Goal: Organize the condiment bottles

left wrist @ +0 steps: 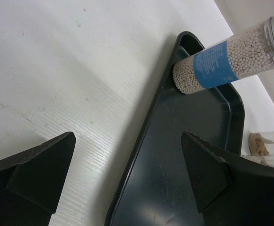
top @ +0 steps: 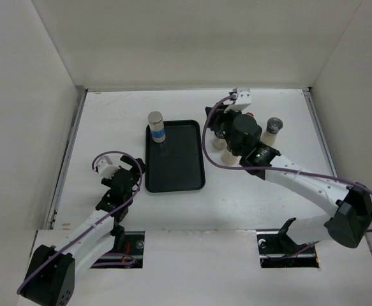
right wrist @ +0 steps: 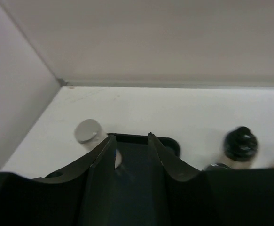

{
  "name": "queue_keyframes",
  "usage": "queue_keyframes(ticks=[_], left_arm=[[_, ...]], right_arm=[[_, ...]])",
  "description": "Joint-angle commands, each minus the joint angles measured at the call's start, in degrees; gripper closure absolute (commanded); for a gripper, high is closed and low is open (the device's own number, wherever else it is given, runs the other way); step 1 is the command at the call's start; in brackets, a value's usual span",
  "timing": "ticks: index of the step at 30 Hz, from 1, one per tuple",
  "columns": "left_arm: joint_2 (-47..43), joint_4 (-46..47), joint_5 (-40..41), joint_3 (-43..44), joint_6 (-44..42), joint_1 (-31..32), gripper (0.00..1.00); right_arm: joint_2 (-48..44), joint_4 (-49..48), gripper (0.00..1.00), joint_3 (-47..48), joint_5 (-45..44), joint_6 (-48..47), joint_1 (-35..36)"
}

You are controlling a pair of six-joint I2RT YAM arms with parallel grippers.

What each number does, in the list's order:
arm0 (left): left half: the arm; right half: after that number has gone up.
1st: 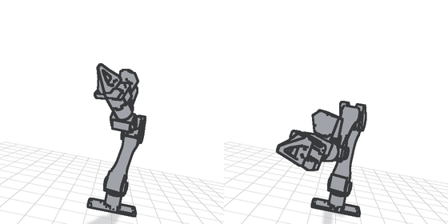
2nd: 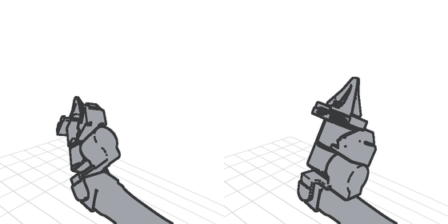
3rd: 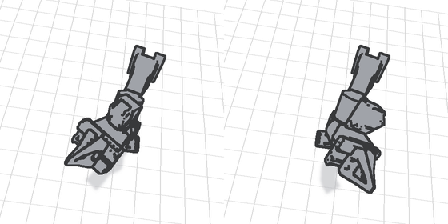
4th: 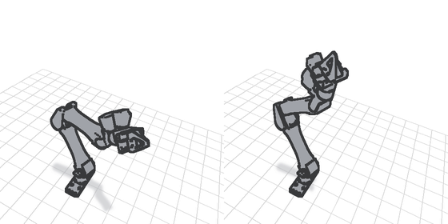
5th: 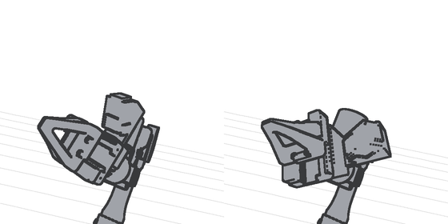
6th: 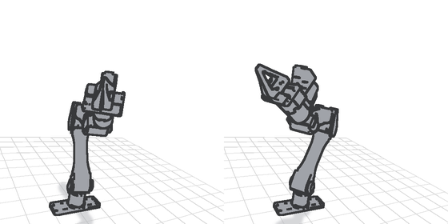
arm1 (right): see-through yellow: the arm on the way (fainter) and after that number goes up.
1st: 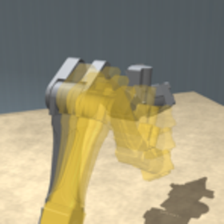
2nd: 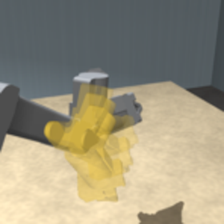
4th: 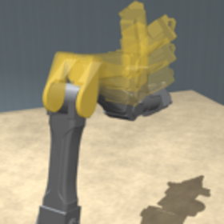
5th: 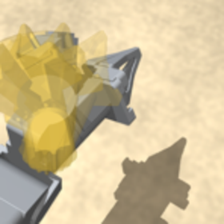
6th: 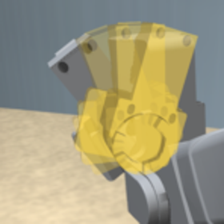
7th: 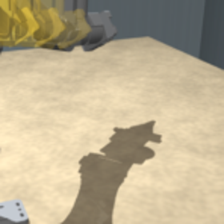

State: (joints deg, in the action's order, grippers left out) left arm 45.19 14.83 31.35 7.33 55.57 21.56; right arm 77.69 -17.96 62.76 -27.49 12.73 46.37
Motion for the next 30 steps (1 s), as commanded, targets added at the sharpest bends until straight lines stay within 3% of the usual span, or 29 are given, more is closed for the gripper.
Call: queue_keyframes(ticks=[1,5,11,25,30], left_arm=[[-0.1,3.1,-0.3,0.8,-0.1,0.5,0.00],[-1.3,3.1,0.0,0.5,-0.2,0.6,0.00],[-1.0,3.1,-0.3,0.5,-0.2,0.7,0.00],[0.1,4.0,-0.8,0.5,-0.4,0.7,0.00],[0.4,4.2,-0.9,0.5,-0.3,0.8,0.00]], right_arm=[[0.2,9.1,0.56,-4.3,-1.2,2.0,-3.1],[0.0,12.9,0.26,-5.7,-0.7,2.2,-5.6],[3.4,17.5,0.10,-4.1,1.2,2.7,-8.6],[17.7,13.6,0.09,2.4,7.0,2.7,-14.3],[21.0,13.2,0.14,4.6,7.0,2.6,-14.6]])
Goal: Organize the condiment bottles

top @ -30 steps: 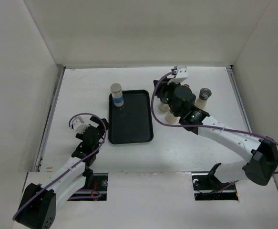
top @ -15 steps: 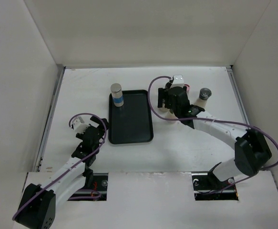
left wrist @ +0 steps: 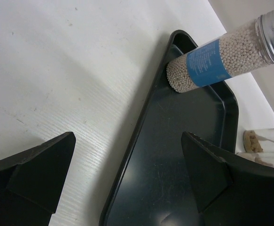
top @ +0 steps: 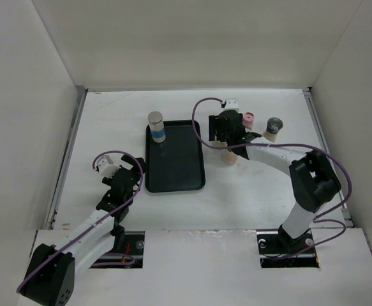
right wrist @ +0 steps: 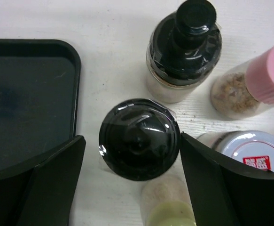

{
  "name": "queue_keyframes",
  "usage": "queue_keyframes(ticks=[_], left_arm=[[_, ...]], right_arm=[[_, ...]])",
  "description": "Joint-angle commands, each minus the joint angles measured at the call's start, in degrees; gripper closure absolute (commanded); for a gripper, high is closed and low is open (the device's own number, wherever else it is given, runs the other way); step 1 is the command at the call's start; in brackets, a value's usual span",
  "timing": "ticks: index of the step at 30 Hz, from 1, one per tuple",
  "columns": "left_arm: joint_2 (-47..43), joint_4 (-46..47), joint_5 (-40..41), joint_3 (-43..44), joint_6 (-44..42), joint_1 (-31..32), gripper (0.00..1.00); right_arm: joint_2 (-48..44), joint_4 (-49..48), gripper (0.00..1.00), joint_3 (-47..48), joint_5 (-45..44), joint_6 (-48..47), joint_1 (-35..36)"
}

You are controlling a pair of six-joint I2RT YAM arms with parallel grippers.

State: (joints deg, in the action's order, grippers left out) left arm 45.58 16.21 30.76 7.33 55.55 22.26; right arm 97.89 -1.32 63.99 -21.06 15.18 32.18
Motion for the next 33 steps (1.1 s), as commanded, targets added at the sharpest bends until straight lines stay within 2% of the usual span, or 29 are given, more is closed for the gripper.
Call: queue_keyframes(ticks=[1,3,6,12,16,24,33], left_arm=[[0.3,3.0,-0.3,0.5,-0.4,0.1,0.00],[0.6,3.1,-0.3,0.4,-0.4,0.2,0.00],[0.0,3.2,-0.4,0.3,-0.4,0.0,0.00],[0.7,3.6,-0.4,0.6,-0.4,0.4,0.00],[1.4,3.9,-0.6,0.3,-0.4,0.1,0.00],[0.6,4.2,-1.2,0.0,-0.4,-0.3,0.00],[0.0,4.3,-1.3,-0.3,-0.4,-0.4,0.00]], right_arm=[[1.4,-3.4,0.18,3.8,0.4,-0.1,-0.4],[1.9,-3.4,0.30,4.3,-0.5,-0.5,-0.4],[-0.6,-4.3,0.40,3.5,-3.0,-0.9,-0.1],[-8.8,-10.0,0.44,1.8,-7.9,-4.5,3.4],[-9.5,-11.4,0.45,4.1,-7.5,-4.8,6.3],[3.4,-13.2,0.44,14.7,-4.6,-3.1,10.7],[19.5,-10.1,0.43,30.6,-3.4,-1.4,13.2]])
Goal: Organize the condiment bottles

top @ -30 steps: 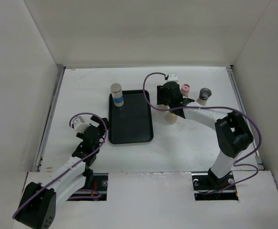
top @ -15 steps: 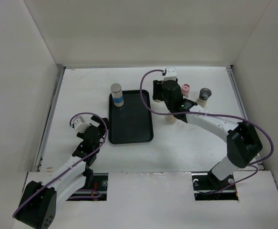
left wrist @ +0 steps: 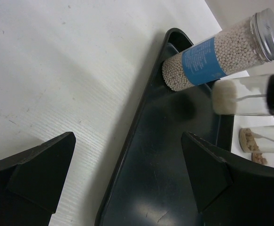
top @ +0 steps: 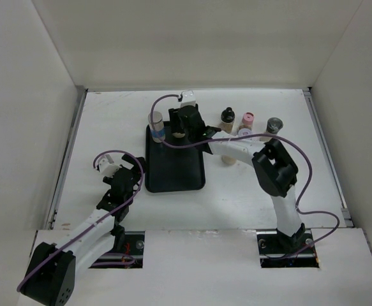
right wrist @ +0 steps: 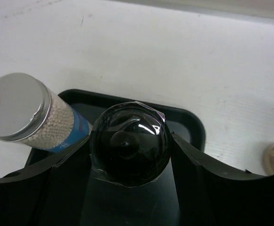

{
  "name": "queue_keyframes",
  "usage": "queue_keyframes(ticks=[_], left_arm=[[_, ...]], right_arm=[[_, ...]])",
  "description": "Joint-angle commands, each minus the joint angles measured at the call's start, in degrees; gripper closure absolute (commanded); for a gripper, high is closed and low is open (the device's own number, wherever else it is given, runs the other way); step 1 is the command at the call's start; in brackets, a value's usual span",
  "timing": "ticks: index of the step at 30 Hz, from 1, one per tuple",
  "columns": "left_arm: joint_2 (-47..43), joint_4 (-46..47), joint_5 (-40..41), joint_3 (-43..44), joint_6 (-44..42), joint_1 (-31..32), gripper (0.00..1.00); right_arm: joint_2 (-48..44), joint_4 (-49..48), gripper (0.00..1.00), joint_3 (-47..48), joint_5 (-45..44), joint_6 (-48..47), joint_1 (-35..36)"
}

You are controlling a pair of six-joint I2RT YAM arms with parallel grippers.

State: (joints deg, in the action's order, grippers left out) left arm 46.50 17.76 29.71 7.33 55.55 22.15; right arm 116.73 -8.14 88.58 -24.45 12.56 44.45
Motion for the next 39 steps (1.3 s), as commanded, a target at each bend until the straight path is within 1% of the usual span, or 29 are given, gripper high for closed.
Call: queue_keyframes(ticks=[1,4,6,11,14,17,20,21,22,23,25,26,27,28,29,30,33,34,36,39], left_arm=[[-1.1,2.7,-0.3,-0.4,-0.4,-0.3,0.00],[-0.9,2.9,-0.2,-0.3,-0.4,-0.3,0.00],[0.1,3.3,-0.3,-0.3,-0.4,-0.3,0.00],[0.5,3.7,-0.4,-0.3,-0.4,-0.2,0.00],[0.0,3.6,-0.4,-0.4,-0.4,-0.2,0.00],[0.3,3.7,-0.4,-0.4,-0.4,-0.3,0.00],[-0.5,3.4,-0.4,-0.4,-0.4,-0.3,0.00],[-0.5,3.7,-0.4,-0.4,-0.4,-0.3,0.00],[-0.1,3.8,-0.4,-0.3,-0.4,-0.2,0.00],[0.4,3.8,-0.4,-0.2,-0.4,-0.1,0.00],[0.7,3.8,-0.8,-0.2,-0.4,0.0,0.00],[0.7,3.8,-0.8,0.0,-0.4,0.0,0.00],[0.7,3.9,-0.6,0.1,-0.4,0.0,0.00],[1.0,4.1,-0.5,0.2,-0.4,0.3,0.00],[1.4,4.4,-0.5,0.2,-0.4,0.5,0.00],[1.7,4.7,-0.8,0.1,-0.4,0.6,0.00],[1.7,4.8,-0.7,0.1,-0.4,0.5,0.00],[1.7,4.8,-0.5,0.1,-0.5,0.5,0.00],[1.7,4.8,-0.4,0.1,-0.8,0.5,0.00],[0.9,4.7,-0.6,-0.2,-1.0,-0.1,0.00]], right_arm=[[1.9,-3.2,0.43,7.1,0.0,1.5,1.1],[4.7,-3.0,0.41,9.5,-0.2,1.9,1.6],[6.2,-2.5,0.38,10.6,-0.2,2.3,2.0],[6.4,-2.1,0.14,10.4,0.1,4.0,2.7],[2.9,-2.1,0.08,7.6,-0.9,4.6,2.7],[-3.1,-2.3,0.08,2.6,-2.0,5.2,2.7],[-12.0,-4.0,0.11,-6.5,-3.4,5.5,2.5],[-15.4,-4.7,0.14,-10.2,-4.0,5.8,2.3],[-18.8,-5.3,0.19,-13.9,-4.6,6.1,1.9],[-21.9,-5.9,0.27,-17.3,-5.1,6.2,1.3],[-27.0,-7.0,0.49,-23.2,-6.1,6.2,-0.7],[-28.6,-6.7,0.56,-25.1,-6.3,6.2,-2.4],[-29.7,-6.2,0.59,-26.4,-6.1,6.3,-4.1],[-30.3,-5.4,0.59,-27.2,-5.7,6.3,-5.9],[-30.3,-4.6,0.56,-27.4,-5.2,6.3,-7.6],[-29.5,-3.6,0.51,-26.8,-4.1,5.7,-9.2],[-26.0,-2.0,0.25,-24.3,-1.6,5.3,-12.5],[-24.3,-1.4,0.20,-22.9,-0.7,4.7,-13.5],[-21.2,-1.1,0.16,-20.6,0.2,3.4,-14.8],[-16.9,-0.5,0.13,-17.5,0.3,2.7,-16.3]])
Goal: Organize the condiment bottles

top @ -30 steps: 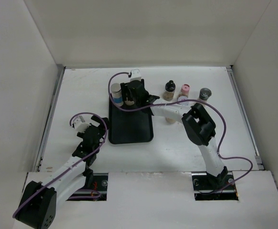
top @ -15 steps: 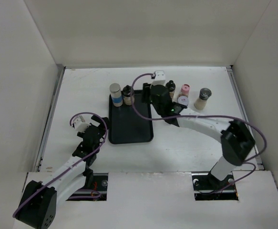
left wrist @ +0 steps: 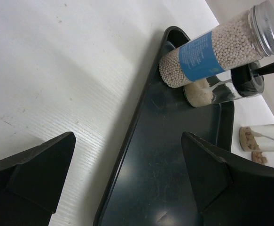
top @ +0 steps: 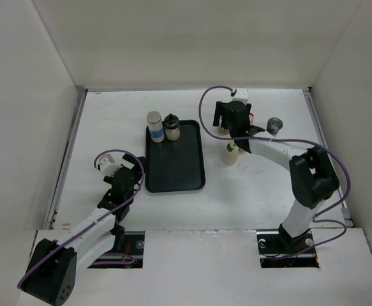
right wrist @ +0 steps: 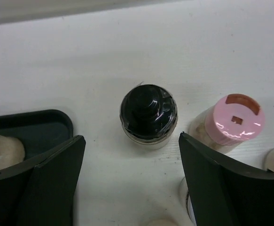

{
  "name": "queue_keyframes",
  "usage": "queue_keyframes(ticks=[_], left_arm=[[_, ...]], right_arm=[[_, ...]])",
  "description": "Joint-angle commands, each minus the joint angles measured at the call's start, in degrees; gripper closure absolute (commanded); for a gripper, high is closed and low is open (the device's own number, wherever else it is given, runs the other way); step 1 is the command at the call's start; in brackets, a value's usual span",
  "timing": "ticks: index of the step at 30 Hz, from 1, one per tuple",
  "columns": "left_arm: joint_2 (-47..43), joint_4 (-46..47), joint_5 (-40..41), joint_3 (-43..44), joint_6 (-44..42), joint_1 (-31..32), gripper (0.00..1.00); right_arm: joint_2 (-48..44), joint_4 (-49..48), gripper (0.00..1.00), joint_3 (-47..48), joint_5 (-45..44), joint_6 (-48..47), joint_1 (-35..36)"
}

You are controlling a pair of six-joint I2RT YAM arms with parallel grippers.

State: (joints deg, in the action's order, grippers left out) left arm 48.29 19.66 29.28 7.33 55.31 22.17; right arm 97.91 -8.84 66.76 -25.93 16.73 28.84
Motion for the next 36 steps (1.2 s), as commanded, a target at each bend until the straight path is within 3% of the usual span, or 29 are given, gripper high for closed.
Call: queue_keyframes(ticks=[1,12,19,21,24,26,31,36], left_arm=[[-0.9,2.9,0.0,-0.2,-0.7,-0.2,0.00],[0.6,3.7,-0.4,-0.1,-0.7,0.0,0.00],[0.9,3.8,-0.1,0.0,-0.8,0.0,0.00],[2.1,4.1,0.0,0.2,-0.8,0.5,0.00],[2.2,4.4,-0.6,0.2,-0.8,0.1,0.00],[2.0,4.4,-0.2,0.2,-0.8,0.2,0.00],[0.9,4.4,-0.3,-0.1,-0.8,-0.2,0.00],[1.3,4.6,-0.6,0.1,-0.8,0.2,0.00]], right_arm=[[3.1,0.3,0.11,5.0,1.9,-1.4,-1.0],[11.0,0.5,0.10,11.1,1.0,-2.0,-3.6],[13.8,2.8,0.16,13.6,2.6,-1.3,-3.9],[14.1,3.3,0.22,14.1,2.9,-1.3,-4.0],[12.6,2.6,0.42,13.5,2.5,-1.0,-3.8],[10.0,0.3,0.51,12.2,2.6,-0.9,-3.7],[3.4,-2.9,0.53,11.5,2.4,-2.8,-1.0],[3.2,-2.3,0.53,14.0,3.0,-4.2,4.1]])
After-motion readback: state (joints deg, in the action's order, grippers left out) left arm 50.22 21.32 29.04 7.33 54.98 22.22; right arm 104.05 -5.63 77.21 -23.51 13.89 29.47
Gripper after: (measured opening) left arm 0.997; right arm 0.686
